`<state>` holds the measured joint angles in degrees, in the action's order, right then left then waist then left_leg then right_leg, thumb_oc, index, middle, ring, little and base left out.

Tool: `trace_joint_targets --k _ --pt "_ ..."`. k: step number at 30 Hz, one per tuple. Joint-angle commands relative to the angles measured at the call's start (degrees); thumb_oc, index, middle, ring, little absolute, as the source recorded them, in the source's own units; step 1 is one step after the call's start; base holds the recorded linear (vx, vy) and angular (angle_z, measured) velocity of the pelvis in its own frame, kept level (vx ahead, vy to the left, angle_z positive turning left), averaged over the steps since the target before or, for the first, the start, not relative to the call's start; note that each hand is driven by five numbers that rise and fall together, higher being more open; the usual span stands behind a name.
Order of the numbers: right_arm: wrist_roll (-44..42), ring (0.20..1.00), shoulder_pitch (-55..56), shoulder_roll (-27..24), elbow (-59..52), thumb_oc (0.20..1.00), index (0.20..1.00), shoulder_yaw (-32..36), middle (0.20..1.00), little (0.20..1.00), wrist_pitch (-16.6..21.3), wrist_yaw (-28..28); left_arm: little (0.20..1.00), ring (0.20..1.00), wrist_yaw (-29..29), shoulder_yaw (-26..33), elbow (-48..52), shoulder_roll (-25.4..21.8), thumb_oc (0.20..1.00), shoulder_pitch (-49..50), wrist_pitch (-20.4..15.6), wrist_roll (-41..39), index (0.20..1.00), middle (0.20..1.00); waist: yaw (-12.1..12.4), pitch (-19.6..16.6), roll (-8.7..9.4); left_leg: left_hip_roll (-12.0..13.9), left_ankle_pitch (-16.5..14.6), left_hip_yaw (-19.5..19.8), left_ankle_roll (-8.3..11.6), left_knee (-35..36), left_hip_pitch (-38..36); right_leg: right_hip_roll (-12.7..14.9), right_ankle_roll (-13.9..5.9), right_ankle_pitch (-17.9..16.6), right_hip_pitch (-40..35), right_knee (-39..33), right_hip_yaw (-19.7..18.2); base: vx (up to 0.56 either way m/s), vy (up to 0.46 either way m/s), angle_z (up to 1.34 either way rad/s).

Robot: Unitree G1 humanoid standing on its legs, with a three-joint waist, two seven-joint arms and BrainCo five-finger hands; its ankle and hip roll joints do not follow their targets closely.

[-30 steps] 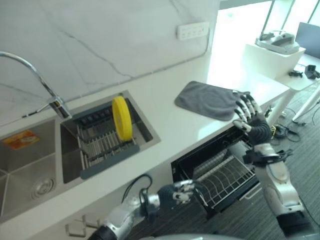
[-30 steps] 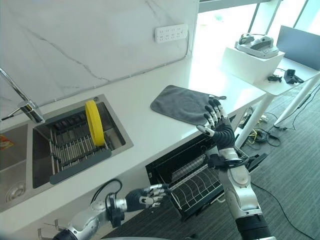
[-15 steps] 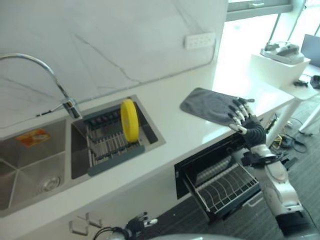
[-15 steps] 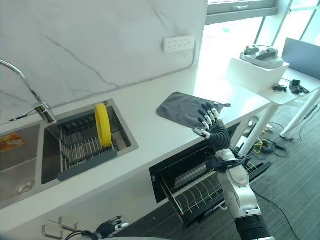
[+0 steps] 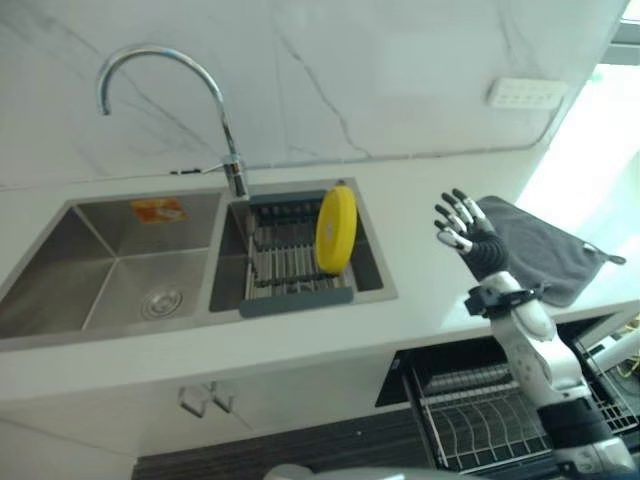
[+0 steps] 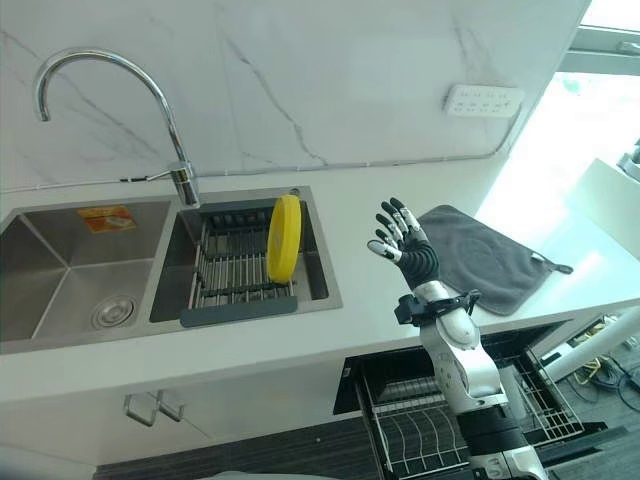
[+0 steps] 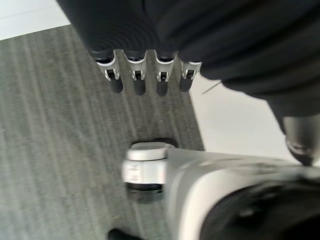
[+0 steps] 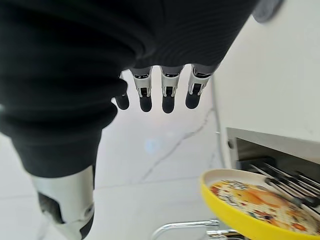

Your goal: Place the dishes in the dishwasher.

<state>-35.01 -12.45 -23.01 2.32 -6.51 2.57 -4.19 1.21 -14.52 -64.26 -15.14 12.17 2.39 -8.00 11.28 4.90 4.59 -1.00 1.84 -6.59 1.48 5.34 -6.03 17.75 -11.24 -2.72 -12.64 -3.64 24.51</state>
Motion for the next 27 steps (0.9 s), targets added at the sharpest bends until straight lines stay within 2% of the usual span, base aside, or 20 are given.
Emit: trace_joint_targets --k 1,10,20,24,27 --pt "-2.38 1.000 -4.40 -2.24 0.69 1.000 1.000 -1.07 1.000 1.000 0.86 1.94 1.000 1.000 -0.17 -4.82 -1.31 -0.04 1.000 -3.92 -1.73 4.35 1.000 1.000 0.36 -0.16 -2.81 4.99 -4.32 -2.43 0.37 -0.34 -1.44 -1.61 -0.12 4.31 1.65 2.46 -1.18 0.18 0.119 0.22" --pt "-1.40 1.000 -6.68 -3.25 8.47 1.000 1.000 -0.46 1.000 1.000 1.63 3.14 1.000 1.000 0.88 -7.95 2.47 -1.56 1.000 -3.07 -1.26 4.27 1.000 1.000 2.09 0.86 -3.21 4.14 -4.29 -0.21 0.17 -0.34 -1.22 -1.26 -0.42 4.24 1.12 2.80 -0.35 0.09 0.040 0.27" --pt "-2.57 1.000 -10.08 -3.78 13.12 1.000 1.000 -0.75 1.000 1.000 0.46 2.15 1.000 1.000 2.27 -7.68 1.51 -2.99 1.000 -1.14 -1.85 4.28 1.000 1.000 3.51 1.55 -4.35 3.52 -3.83 0.84 0.28 -0.34 -1.00 -1.15 -0.27 4.49 0.75 3.14 0.67 0.07 0.006 -0.01" --pt "-2.27 1.000 -10.72 -3.10 13.36 1.000 1.000 -1.46 1.000 1.000 -0.33 1.75 1.000 1.000 3.76 -6.40 1.62 -2.12 1.000 -0.58 -0.46 -1.87 1.000 1.000 4.00 2.06 -4.71 3.20 -3.54 1.27 0.10 -0.34 -0.75 -1.15 -0.19 4.62 0.97 3.57 0.82 0.01 0.001 0.00" --pt "-2.33 1.000 -11.22 -2.64 13.24 1.000 1.000 -1.63 1.000 1.000 -0.21 1.52 1.000 1.000 4.05 -6.14 1.36 -2.05 1.000 -0.28 -1.05 -0.09 1.000 1.000 4.31 2.10 -4.69 3.11 -3.38 1.50 0.08 -0.34 -0.67 -1.26 -0.12 4.70 0.98 3.78 0.93 0.02 -0.009 0.01"
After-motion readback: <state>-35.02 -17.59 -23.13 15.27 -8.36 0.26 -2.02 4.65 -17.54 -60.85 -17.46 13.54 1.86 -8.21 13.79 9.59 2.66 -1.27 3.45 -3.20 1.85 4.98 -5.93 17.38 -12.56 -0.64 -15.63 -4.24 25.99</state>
